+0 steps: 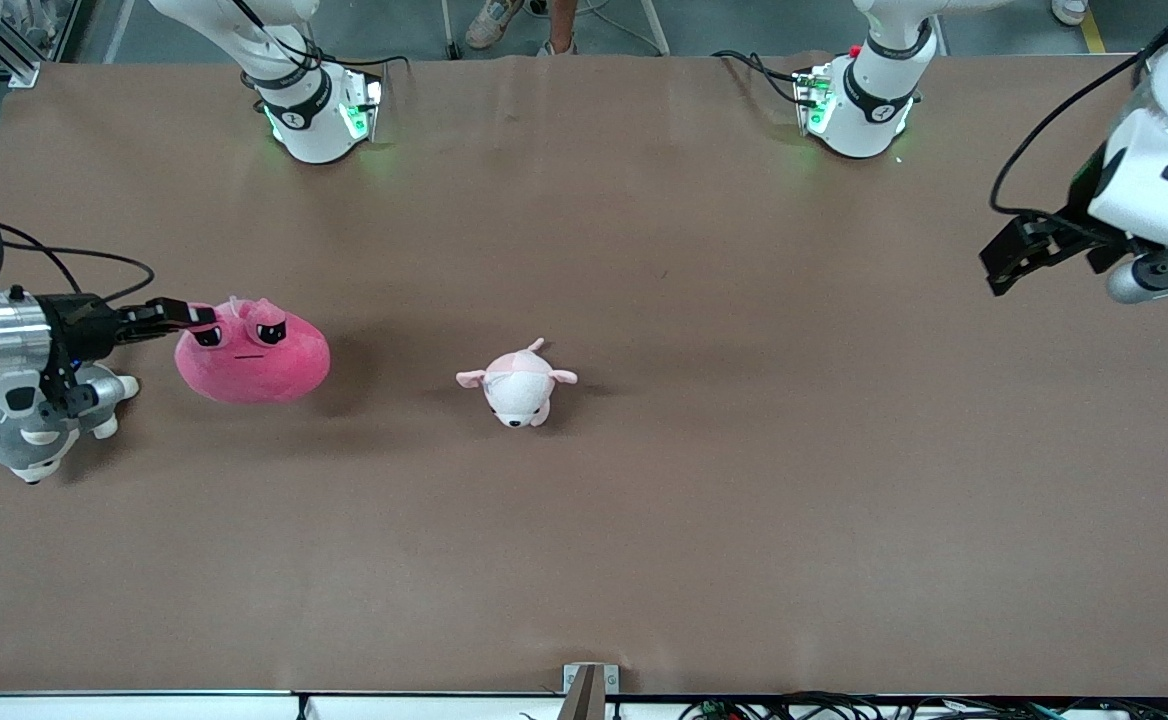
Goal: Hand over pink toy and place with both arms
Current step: 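Lower the pink toy with the right gripper while the left gripper withdraws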
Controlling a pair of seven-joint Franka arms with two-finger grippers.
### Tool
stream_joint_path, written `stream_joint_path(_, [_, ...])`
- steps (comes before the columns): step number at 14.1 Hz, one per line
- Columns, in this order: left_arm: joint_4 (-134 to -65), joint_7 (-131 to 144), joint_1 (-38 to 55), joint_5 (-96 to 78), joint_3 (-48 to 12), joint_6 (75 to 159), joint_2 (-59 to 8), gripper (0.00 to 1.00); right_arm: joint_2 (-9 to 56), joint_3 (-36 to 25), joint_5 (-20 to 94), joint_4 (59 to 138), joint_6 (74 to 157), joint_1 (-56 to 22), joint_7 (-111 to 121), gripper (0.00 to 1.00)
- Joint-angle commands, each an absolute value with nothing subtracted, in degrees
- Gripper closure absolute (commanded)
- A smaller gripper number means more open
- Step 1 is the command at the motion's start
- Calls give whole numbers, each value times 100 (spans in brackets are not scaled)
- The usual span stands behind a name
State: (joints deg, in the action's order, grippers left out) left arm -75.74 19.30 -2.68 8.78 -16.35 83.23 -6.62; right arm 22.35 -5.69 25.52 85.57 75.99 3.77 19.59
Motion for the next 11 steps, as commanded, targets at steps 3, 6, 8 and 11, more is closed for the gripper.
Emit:
stream_joint_path(3, [-8752, 1020, -220, 273, -888, 8437, 306, 0, 2732, -466, 2864, 8157, 7506, 597, 2021, 99])
stream_joint_path(6, [-8728, 1020, -255, 229, -896, 8437, 237, 0, 2970, -466, 2883, 8042, 7497, 659, 2214, 99])
stream_joint_path(8, [-8736, 1020, -255, 114, -896, 8437, 237, 0, 3084, -466, 2874, 8042, 7497, 659, 2311, 99])
stream_joint_path(11, [-8728, 1011, -255, 105, -896, 8446, 220, 0, 3190, -466, 2874, 8042, 7488, 668, 2513, 99])
